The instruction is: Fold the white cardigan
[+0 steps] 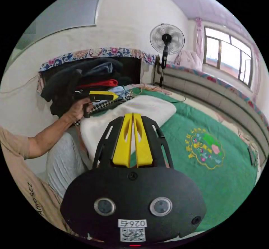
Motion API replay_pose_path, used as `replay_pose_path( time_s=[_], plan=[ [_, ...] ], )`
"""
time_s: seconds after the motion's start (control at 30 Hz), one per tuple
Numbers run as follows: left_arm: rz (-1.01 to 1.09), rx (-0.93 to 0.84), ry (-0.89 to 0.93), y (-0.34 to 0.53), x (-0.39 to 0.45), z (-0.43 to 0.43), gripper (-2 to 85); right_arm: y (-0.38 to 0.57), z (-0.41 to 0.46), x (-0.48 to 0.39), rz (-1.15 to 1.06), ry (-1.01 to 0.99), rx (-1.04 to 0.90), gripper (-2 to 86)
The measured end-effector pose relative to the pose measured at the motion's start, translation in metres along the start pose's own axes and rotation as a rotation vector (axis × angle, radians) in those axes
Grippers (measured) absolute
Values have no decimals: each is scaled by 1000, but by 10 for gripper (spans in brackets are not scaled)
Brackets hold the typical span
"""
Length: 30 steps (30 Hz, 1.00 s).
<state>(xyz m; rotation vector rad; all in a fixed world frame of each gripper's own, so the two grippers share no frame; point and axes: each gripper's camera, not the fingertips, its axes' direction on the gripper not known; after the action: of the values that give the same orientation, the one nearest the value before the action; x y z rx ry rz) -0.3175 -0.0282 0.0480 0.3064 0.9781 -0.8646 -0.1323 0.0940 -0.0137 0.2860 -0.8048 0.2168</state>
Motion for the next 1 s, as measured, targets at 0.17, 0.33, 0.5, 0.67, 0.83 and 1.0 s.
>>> replay_pose_path(
  time_s=[0.17, 0.33, 0.5, 0.67, 0.83, 1.0],
  plan=[
    [-55, -231, -10, -7, -28, 50, 164, -4, 52, 80, 331, -262, -73, 62],
    [-89, -454, 15, -8, -50, 104, 186, -15, 95, 142, 531, -357, -134, 129],
    [-151, -461, 141, -17, -76, 124, 162, -33, 142, 192, 662, -475, -196, 159],
    [-177, -444, 259, -23, -98, 139, 121, -52, 169, 217, 741, -555, -170, 155],
    [-162, -444, 265, -32, -105, 151, 112, -86, 180, 217, 674, -481, -260, 127],
    [-216, -480, 388, -43, -114, 167, 76, -112, 155, 223, 588, -421, -278, 86]
  ],
)
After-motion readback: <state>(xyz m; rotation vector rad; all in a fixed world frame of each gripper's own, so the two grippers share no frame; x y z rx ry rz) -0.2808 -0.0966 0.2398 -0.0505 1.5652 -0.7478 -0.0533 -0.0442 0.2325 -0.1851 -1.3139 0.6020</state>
